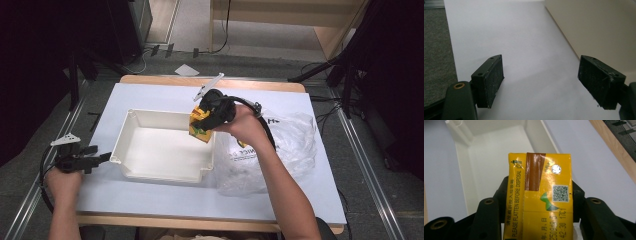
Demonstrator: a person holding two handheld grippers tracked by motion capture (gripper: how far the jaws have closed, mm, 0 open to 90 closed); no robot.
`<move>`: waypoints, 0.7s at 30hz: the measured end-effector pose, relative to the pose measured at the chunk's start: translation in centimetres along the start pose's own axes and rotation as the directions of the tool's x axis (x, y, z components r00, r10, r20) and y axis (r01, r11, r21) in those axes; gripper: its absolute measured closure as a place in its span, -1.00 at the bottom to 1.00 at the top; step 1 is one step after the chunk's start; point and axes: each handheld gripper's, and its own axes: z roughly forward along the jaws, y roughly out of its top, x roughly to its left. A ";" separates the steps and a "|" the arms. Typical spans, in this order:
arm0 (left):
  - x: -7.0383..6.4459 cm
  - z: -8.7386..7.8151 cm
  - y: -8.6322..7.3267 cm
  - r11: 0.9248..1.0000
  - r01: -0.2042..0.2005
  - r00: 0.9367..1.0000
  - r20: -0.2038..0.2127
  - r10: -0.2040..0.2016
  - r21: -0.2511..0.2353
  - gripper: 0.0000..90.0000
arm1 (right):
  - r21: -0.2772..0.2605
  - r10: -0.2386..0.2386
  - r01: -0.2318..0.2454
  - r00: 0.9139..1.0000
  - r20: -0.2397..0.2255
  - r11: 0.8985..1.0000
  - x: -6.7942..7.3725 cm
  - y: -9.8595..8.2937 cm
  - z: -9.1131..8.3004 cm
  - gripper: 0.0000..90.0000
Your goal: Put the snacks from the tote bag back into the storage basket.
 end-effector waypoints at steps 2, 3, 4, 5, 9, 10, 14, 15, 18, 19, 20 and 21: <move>0.0 0.0 0.0 1.000 -0.002 1.000 0.001 0.002 -0.001 -0.52 | 0.004 0.000 0.000 1.000 -0.010 1.000 0.1 0.1 0.4 0.18; 0.0 0.0 0.0 1.000 -0.002 1.000 0.002 0.002 -0.002 -0.52 | 0.006 0.000 0.000 1.000 -0.011 1.000 0.1 0.1 0.6 0.18; 0.0 0.0 0.0 1.000 -0.001 1.000 0.002 0.001 -0.003 -0.52 | 0.009 -0.005 0.005 1.000 -0.014 1.000 0.2 0.1 0.8 0.18; 0.0 0.0 0.0 1.000 -0.001 1.000 0.001 0.001 -0.001 -0.52 | 0.009 -0.005 0.005 1.000 -0.010 1.000 0.2 0.1 1.0 0.18; 0.0 0.1 0.0 1.000 -0.001 1.000 0.004 0.001 0.001 -0.52 | 0.018 0.002 -0.001 1.000 -0.024 1.000 0.2 0.1 1.7 0.18; 0.0 0.1 0.0 1.000 -0.002 1.000 0.006 0.002 0.004 -0.52 | 0.030 0.004 -0.003 1.000 -0.029 1.000 0.2 0.0 2.2 0.18; 0.0 0.1 0.0 1.000 -0.002 1.000 0.006 0.002 0.004 -0.52 | 0.044 -0.006 0.007 1.000 -0.031 0.999 0.2 0.0 2.9 0.18; 0.0 0.0 0.0 1.000 -0.002 1.000 0.008 0.002 0.006 -0.52 | 0.047 -0.005 0.006 0.999 -0.031 0.999 0.2 0.0 3.2 0.18; 0.0 0.1 0.0 1.000 -0.003 1.000 0.010 0.003 0.007 -0.52 | 0.062 -0.006 0.008 1.000 -0.029 0.998 0.2 -0.1 3.7 0.18; 0.0 0.1 0.0 1.000 -0.002 1.000 0.011 0.002 0.008 -0.52 | 0.067 -0.005 0.007 0.999 -0.032 0.998 0.1 -0.2 4.2 0.18; 0.0 0.1 0.0 1.000 -0.002 1.000 0.011 0.002 0.008 -0.52 | 0.067 -0.005 0.007 0.999 -0.032 0.998 0.1 -0.2 4.2 0.18; 0.0 0.1 0.0 1.000 -0.002 1.000 0.012 0.002 0.008 -0.52 | 0.068 -0.010 0.012 0.999 -0.034 0.998 0.1 -0.3 4.4 0.18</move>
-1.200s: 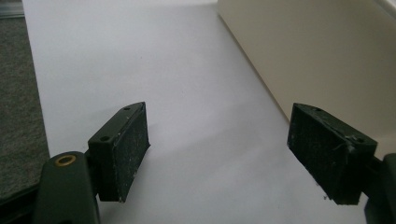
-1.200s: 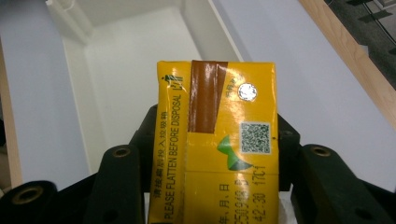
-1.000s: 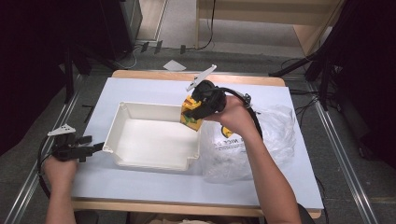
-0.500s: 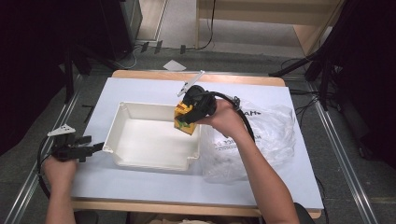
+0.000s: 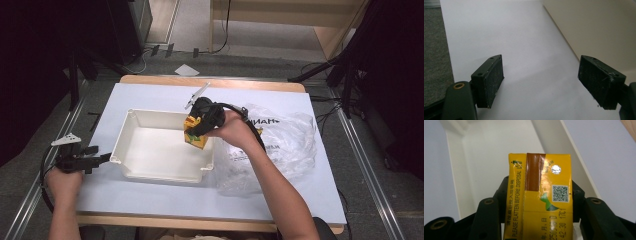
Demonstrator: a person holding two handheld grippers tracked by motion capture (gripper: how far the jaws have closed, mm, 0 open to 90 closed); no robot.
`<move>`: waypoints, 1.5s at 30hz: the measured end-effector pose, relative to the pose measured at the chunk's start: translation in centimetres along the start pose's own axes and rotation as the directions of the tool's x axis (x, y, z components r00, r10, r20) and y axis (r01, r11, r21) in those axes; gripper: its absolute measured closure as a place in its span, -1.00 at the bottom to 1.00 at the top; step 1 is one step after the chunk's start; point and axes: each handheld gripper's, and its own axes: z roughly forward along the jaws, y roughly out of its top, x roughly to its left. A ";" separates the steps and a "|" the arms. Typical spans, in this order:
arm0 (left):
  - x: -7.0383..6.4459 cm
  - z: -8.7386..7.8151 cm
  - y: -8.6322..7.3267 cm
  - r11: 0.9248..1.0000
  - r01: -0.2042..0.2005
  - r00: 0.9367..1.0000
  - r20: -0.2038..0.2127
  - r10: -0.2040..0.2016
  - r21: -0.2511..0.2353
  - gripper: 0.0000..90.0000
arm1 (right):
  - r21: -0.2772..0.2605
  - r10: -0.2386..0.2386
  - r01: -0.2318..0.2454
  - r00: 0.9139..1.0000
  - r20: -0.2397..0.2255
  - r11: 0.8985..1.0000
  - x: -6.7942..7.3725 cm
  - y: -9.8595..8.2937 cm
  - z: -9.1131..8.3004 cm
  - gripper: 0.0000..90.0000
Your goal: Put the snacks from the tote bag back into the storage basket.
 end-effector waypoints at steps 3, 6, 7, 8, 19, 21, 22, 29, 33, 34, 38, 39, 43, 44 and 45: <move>0.0 0.0 0.0 1.000 0.001 1.000 0.000 -0.001 -0.002 -0.52 | 0.019 0.003 -0.003 1.000 0.008 1.000 -0.1 -0.1 0.6 0.18; 0.0 0.0 0.0 1.000 0.001 1.000 0.000 -0.001 -0.002 -0.52 | 0.035 0.006 -0.007 1.000 0.016 0.999 -0.3 -0.2 1.0 0.18; 0.0 0.0 0.0 1.000 0.001 1.000 -0.001 -0.001 -0.001 -0.52 | 0.039 0.021 -0.021 1.000 0.006 0.999 -0.6 -0.4 1.4 0.18; 0.0 0.0 0.0 1.000 0.001 1.000 0.000 -0.001 -0.001 -0.52 | 0.037 0.024 -0.024 1.000 0.003 0.999 -0.7 -0.5 1.5 0.18; 0.0 0.0 0.0 1.000 0.000 1.000 0.004 0.000 -0.003 -0.52 | 0.053 0.099 -0.101 0.994 0.048 0.993 -1.8 -1.0 3.1 0.18; 0.0 0.0 0.0 1.000 0.000 1.000 0.004 0.000 -0.002 -0.52 | 0.053 0.111 -0.114 0.993 0.050 0.992 -1.9 -1.1 3.1 0.18; 0.0 0.0 0.0 1.000 0.000 1.000 0.004 0.000 -0.003 -0.52 | 0.053 0.124 -0.127 0.991 0.055 0.990 -1.9 -1.1 3.3 0.18; 0.0 0.0 0.0 1.000 -0.002 1.000 0.002 0.002 -0.002 -0.52 | 0.066 0.167 -0.175 0.980 0.108 0.982 -2.4 -1.2 3.8 0.18; 0.0 0.0 0.0 1.000 -0.001 1.000 0.003 0.001 -0.002 -0.52 | 0.064 0.179 -0.186 0.978 0.108 0.980 -2.6 -1.3 3.9 0.18; 0.0 0.0 0.0 1.000 -0.001 1.000 0.003 0.001 -0.002 -0.52 | 0.065 0.182 -0.190 0.977 0.108 0.980 -2.6 -1.3 3.9 0.18; -0.1 0.0 0.0 1.000 -0.001 1.000 0.002 0.001 -0.004 -0.52 | 0.068 0.178 -0.186 0.978 0.107 0.980 -2.5 -1.3 4.0 0.17; 0.0 0.0 0.0 1.000 -0.001 1.000 0.003 0.001 -0.002 -0.52 | 0.070 0.174 -0.182 0.979 0.104 0.981 -2.6 -1.3 4.0 0.17; 0.0 0.0 0.0 1.000 -0.002 1.000 0.003 0.002 -0.002 -0.52 | 0.069 0.164 -0.170 0.982 0.093 0.983 -2.7 -1.4 4.0 0.15; -0.1 0.0 0.0 1.000 -0.002 1.000 0.003 0.002 -0.002 -0.52 | 0.066 0.167 -0.173 0.982 0.087 0.983 -2.7 -1.4 3.9 0.14; 0.0 0.0 0.0 1.000 -0.002 1.000 0.003 0.002 -0.002 -0.52 | 0.061 0.167 -0.172 0.983 0.082 0.983 -2.7 -1.4 3.8 0.11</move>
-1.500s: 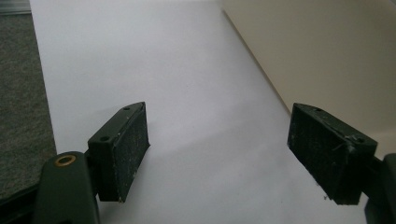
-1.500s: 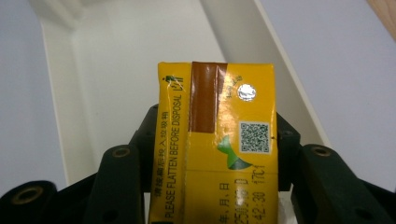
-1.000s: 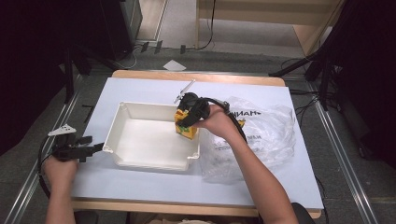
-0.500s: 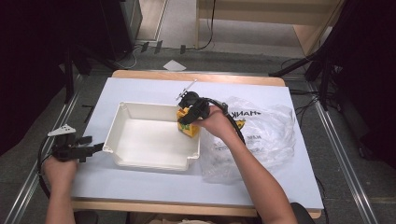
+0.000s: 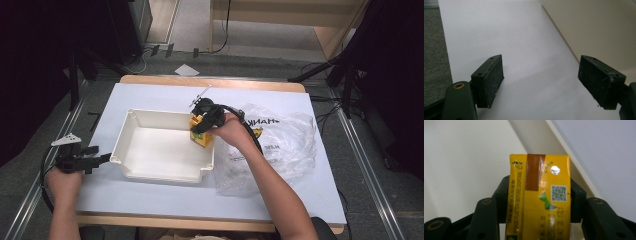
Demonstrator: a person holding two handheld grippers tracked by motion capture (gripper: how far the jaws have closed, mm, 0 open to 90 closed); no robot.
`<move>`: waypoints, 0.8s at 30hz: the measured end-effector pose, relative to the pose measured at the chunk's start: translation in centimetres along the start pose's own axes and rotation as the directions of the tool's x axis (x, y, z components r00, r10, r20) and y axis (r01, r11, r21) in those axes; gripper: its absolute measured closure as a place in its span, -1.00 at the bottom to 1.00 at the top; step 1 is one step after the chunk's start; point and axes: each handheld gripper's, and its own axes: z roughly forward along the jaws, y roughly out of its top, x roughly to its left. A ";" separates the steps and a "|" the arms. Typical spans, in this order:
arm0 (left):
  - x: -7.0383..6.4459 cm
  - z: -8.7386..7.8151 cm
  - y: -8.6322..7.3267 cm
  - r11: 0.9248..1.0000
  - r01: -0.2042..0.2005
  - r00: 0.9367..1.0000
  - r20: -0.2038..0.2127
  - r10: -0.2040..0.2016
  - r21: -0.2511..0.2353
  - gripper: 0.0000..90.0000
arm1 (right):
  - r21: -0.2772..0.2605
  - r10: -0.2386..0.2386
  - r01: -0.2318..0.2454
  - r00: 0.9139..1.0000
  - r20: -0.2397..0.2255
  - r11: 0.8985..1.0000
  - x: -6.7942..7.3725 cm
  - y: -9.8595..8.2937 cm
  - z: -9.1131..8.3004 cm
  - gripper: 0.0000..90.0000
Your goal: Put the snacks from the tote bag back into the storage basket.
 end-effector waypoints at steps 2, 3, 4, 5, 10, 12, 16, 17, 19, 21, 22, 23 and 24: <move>0.0 0.0 0.0 1.000 0.001 1.000 0.000 -0.001 0.001 -0.52 | -0.023 0.012 -0.012 1.000 -0.012 1.000 0.0 0.1 -0.7 0.04; 0.0 0.0 0.0 1.000 0.000 1.000 0.000 0.000 0.002 -0.52 | -0.033 0.023 -0.024 0.999 -0.024 0.999 -0.1 0.1 -1.0 0.03; 0.0 0.0 0.0 1.000 0.000 1.000 0.000 0.000 0.002 -0.52 | -0.033 0.023 -0.024 0.999 -0.024 0.999 -0.1 0.1 -1.0 0.03; 0.0 0.0 0.0 1.000 0.000 1.000 0.000 0.000 0.003 -0.52 | -0.044 0.026 -0.028 0.999 -0.030 0.999 -0.1 0.1 -1.4 0.02; 0.0 0.0 0.0 1.000 0.000 1.000 -0.002 0.000 0.003 -0.52 | -0.078 0.017 -0.020 0.999 -0.036 0.997 -0.1 0.0 -3.4 -0.02; 0.0 0.0 0.0 1.000 0.001 1.000 -0.003 -0.001 0.002 -0.52 | -0.091 0.015 -0.019 0.999 -0.041 0.996 -0.1 -0.1 -4.1 -0.03; 0.0 0.1 0.1 1.000 0.001 1.000 -0.003 -0.001 0.003 -0.52 | -0.117 0.001 -0.006 0.999 -0.044 0.993 0.0 -0.4 -5.4 -0.05; 0.0 0.1 0.1 1.000 0.001 1.000 -0.003 -0.001 0.002 -0.52 | -0.117 0.001 -0.006 0.999 -0.044 0.993 0.0 -0.4 -5.4 -0.05; 0.1 0.1 0.1 1.000 -0.001 1.000 -0.005 0.001 0.001 -0.52 | -0.131 0.003 -0.009 0.999 -0.047 0.991 0.1 -0.6 -6.2 -0.04; 0.1 0.1 0.1 1.000 0.000 1.000 -0.006 0.000 0.000 -0.52 | -0.137 0.001 -0.008 0.999 -0.049 0.991 0.1 -0.7 -6.4 -0.04; 0.1 0.2 0.2 1.000 -0.002 1.000 -0.004 0.002 0.001 -0.52 | -0.148 -0.003 -0.006 0.998 -0.057 0.989 0.2 -0.8 -7.0 -0.04; 0.1 0.2 0.2 1.000 -0.002 1.000 -0.004 0.002 0.001 -0.53 | -0.148 -0.003 -0.006 0.998 -0.057 0.989 0.2 -0.8 -7.0 -0.04; 0.0 0.3 0.3 1.000 -0.004 1.000 -0.003 0.004 0.003 -0.53 | -0.152 -0.006 -0.003 0.998 -0.060 0.988 0.3 -0.9 -7.4 -0.04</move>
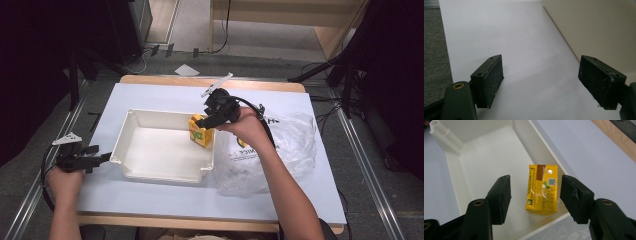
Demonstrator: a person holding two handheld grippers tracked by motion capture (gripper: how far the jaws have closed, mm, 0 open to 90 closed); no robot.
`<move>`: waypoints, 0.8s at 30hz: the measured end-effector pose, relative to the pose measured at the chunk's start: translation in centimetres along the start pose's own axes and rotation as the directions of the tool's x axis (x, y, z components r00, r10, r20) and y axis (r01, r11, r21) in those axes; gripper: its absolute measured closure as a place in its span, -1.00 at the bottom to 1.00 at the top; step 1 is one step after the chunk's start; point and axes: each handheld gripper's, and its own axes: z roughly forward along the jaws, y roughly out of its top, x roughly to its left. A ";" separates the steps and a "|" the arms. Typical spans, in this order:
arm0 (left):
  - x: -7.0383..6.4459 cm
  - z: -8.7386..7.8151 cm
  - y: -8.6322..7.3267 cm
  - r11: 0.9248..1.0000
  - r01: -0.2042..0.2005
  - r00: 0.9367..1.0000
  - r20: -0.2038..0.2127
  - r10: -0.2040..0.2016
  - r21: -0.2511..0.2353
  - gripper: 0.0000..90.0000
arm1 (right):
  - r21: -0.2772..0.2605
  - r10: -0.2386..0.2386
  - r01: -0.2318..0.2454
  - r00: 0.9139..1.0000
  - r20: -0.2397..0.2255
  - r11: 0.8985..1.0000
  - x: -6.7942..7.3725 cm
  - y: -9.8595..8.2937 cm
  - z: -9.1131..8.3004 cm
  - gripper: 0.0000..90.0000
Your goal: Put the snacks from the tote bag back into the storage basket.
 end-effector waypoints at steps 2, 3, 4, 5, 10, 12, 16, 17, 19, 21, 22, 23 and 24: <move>0.0 0.1 0.0 1.000 -0.002 1.000 -0.003 0.002 0.000 -0.53 | -0.004 -0.006 0.006 1.000 0.001 1.000 0.1 0.0 -0.2 -0.04; -0.1 0.1 0.1 1.000 -0.005 1.000 0.003 0.005 0.004 -0.53 | -0.008 -0.018 0.018 1.000 -0.001 1.000 0.2 0.0 -0.3 -0.04; -0.1 0.2 0.2 1.000 -0.004 1.000 0.001 0.004 0.000 -0.53 | -0.011 -0.028 0.028 1.000 -0.001 1.000 0.4 0.0 -0.5 -0.04; -0.1 0.3 0.2 1.000 -0.005 1.000 0.002 0.005 0.001 -0.53 | -0.013 -0.030 0.030 1.000 -0.003 0.999 0.6 -0.1 -0.6 -0.04; -0.1 0.4 0.3 1.000 -0.006 1.000 0.001 0.006 0.000 -0.53 | -0.020 -0.037 0.036 0.999 -0.029 0.999 1.1 -0.2 -0.7 -0.03; -0.1 0.4 0.4 1.000 -0.005 1.000 0.003 0.005 -0.002 -0.53 | -0.018 -0.031 0.031 0.999 -0.045 0.999 1.3 -0.2 -0.7 -0.04; 0.0 0.4 0.4 1.000 -0.003 1.000 0.004 0.003 -0.005 -0.53 | -0.024 -0.034 0.032 0.996 -0.086 0.999 1.5 -0.4 -0.4 -0.04; 0.0 0.4 0.4 1.000 -0.003 1.000 0.004 0.003 -0.005 -0.53 | -0.024 -0.034 0.032 0.996 -0.086 0.999 1.5 -0.4 -0.4 -0.04; 0.0 0.4 0.4 1.000 -0.004 1.000 0.006 0.004 -0.005 -0.53 | -0.018 -0.032 0.031 0.995 -0.094 0.999 1.6 -0.6 -0.3 -0.01; 0.0 0.5 0.5 1.000 -0.002 1.000 0.008 0.002 -0.007 -0.53 | -0.017 -0.030 0.028 0.994 -0.103 0.999 1.7 -0.7 -0.2 0.03; -0.1 0.5 0.5 1.000 -0.003 1.000 0.007 0.003 -0.007 -0.53 | -0.008 -0.026 0.025 0.994 -0.108 1.000 1.7 -0.8 -0.1 0.04; -0.1 0.5 0.5 1.000 -0.004 1.000 0.005 0.004 -0.007 -0.53 | 0.005 -0.017 0.018 0.993 -0.113 1.000 1.7 -0.9 0.1 0.06; 0.0 0.5 0.5 1.000 -0.005 1.000 0.006 0.005 -0.006 -0.53 | 0.011 -0.017 0.019 0.993 -0.114 1.000 1.7 -0.9 0.1 0.09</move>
